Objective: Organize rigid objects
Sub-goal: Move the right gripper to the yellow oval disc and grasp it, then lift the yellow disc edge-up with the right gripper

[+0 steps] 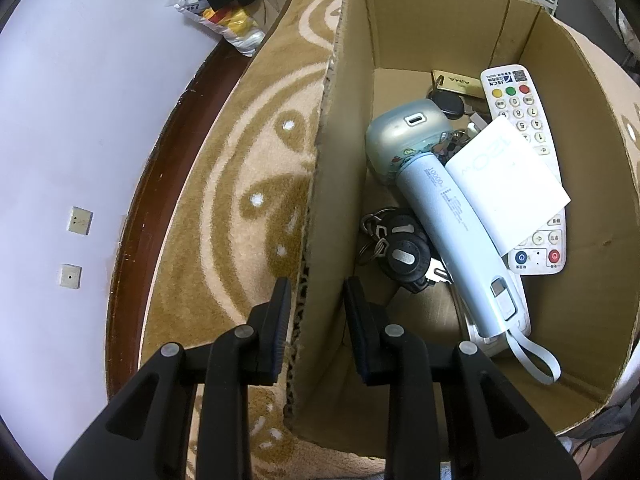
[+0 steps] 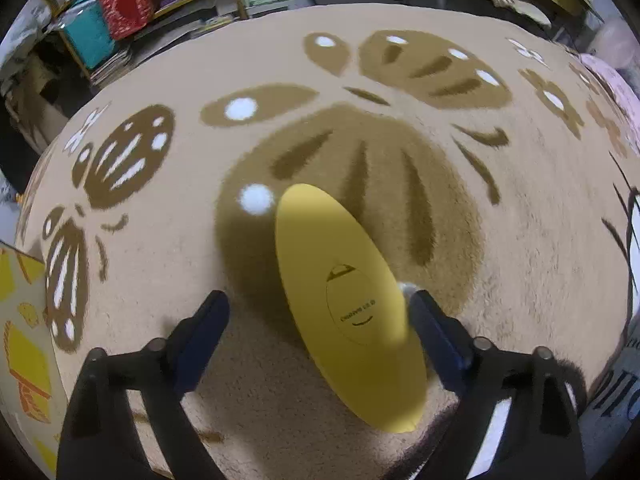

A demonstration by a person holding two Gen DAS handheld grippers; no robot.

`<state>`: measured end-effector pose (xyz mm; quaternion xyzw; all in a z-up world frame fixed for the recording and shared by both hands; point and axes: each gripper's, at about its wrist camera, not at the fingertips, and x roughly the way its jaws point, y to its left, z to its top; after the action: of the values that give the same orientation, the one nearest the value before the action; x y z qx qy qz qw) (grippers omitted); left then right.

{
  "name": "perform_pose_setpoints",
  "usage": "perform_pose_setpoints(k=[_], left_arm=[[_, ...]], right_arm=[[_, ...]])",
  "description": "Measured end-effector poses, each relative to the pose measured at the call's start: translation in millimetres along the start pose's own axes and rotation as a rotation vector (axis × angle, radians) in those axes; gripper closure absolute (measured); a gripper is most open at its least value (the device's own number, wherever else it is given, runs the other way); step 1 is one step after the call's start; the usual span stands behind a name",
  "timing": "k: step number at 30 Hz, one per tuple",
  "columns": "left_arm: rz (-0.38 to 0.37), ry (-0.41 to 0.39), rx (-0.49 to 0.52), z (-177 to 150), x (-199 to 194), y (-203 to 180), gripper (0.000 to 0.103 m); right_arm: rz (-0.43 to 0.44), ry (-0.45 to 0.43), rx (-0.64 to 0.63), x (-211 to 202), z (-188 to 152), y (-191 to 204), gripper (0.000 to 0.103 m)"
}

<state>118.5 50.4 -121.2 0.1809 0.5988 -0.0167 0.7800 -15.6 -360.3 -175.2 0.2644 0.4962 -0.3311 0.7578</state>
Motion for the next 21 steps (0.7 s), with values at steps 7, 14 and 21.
perform_pose_setpoints(k=[7, 14, 21], left_arm=[[0.013, 0.005, -0.002, 2, 1, -6, 0.076], [0.008, 0.007, -0.007, 2, 0, -9, 0.076], [0.021, 0.005, 0.005, 1, 0, -12, 0.076]], right_arm=[[-0.012, 0.019, -0.027, -1, -5, 1, 0.021], [-0.008, -0.007, -0.099, -7, -8, 17, 0.051], [-0.004, -0.057, -0.098, -16, -7, 23, 0.066]])
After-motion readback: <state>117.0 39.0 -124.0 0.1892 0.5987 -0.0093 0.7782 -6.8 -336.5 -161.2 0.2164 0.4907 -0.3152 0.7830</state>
